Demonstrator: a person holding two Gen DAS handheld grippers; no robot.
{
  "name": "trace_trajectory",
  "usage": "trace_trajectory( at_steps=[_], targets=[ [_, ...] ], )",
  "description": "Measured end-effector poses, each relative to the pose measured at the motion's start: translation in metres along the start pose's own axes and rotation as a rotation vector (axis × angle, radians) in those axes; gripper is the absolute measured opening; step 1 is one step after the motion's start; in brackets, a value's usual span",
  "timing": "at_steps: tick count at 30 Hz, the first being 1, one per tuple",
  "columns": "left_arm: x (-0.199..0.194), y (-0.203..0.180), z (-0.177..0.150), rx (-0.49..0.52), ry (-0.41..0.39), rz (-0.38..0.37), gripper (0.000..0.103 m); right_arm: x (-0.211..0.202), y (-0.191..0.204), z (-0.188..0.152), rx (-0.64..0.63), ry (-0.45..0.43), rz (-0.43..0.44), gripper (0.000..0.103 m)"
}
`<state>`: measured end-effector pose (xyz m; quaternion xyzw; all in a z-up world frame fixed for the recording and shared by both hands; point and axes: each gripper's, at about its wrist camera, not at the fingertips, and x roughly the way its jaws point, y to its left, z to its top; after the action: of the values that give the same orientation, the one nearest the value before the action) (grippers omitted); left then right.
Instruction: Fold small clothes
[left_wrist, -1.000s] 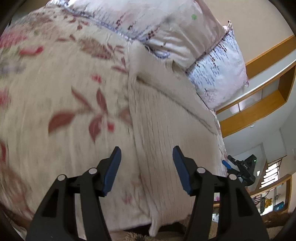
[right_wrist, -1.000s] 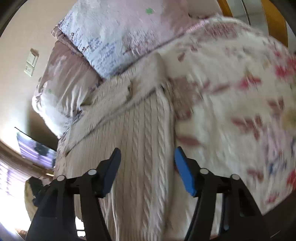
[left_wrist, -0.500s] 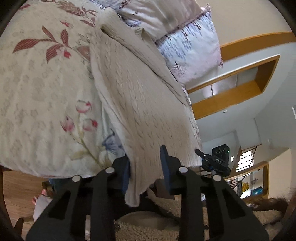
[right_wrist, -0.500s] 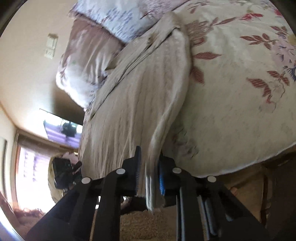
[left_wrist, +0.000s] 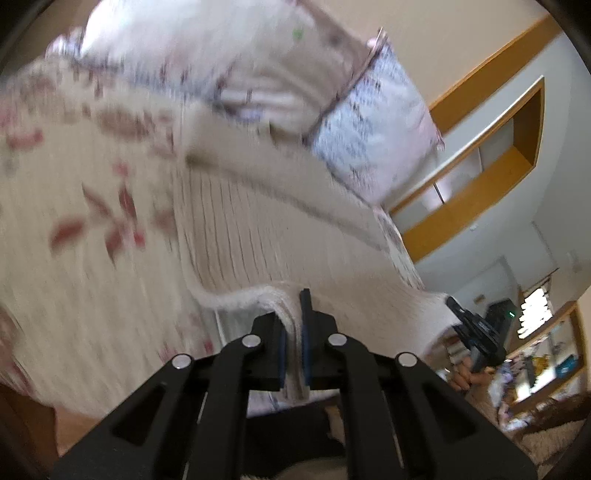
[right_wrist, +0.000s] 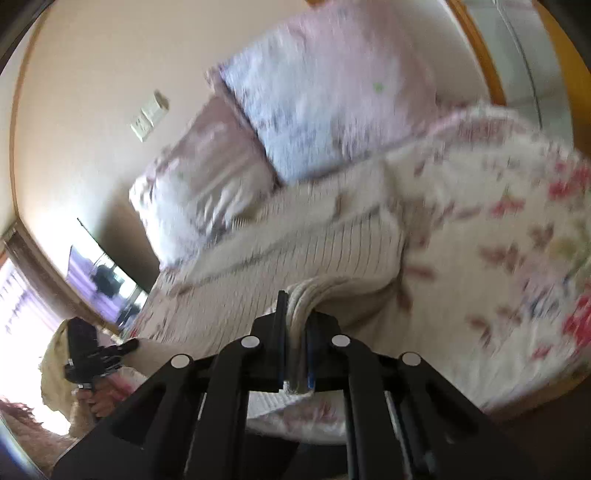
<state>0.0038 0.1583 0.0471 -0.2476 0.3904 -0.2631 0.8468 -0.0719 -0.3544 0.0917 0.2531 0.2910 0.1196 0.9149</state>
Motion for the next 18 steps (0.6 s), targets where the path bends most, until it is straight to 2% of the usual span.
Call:
trace_trajectory(
  at_steps=[8, 13, 18],
  targets=[
    [-0.008, -0.02, 0.058, 0.099, -0.161, 0.102, 0.006, 0.001, 0.026, 0.03, -0.156, -0.174, -0.072, 0.008],
    [-0.003, -0.033, 0.094, 0.151, -0.22, 0.143, 0.006, 0.014, 0.044, 0.057, -0.251, -0.228, -0.125, 0.008],
    [0.013, -0.041, 0.131, 0.173, -0.257, 0.169, 0.006, 0.037, 0.051, 0.091, -0.285, -0.269, -0.146, 0.008]
  ],
)
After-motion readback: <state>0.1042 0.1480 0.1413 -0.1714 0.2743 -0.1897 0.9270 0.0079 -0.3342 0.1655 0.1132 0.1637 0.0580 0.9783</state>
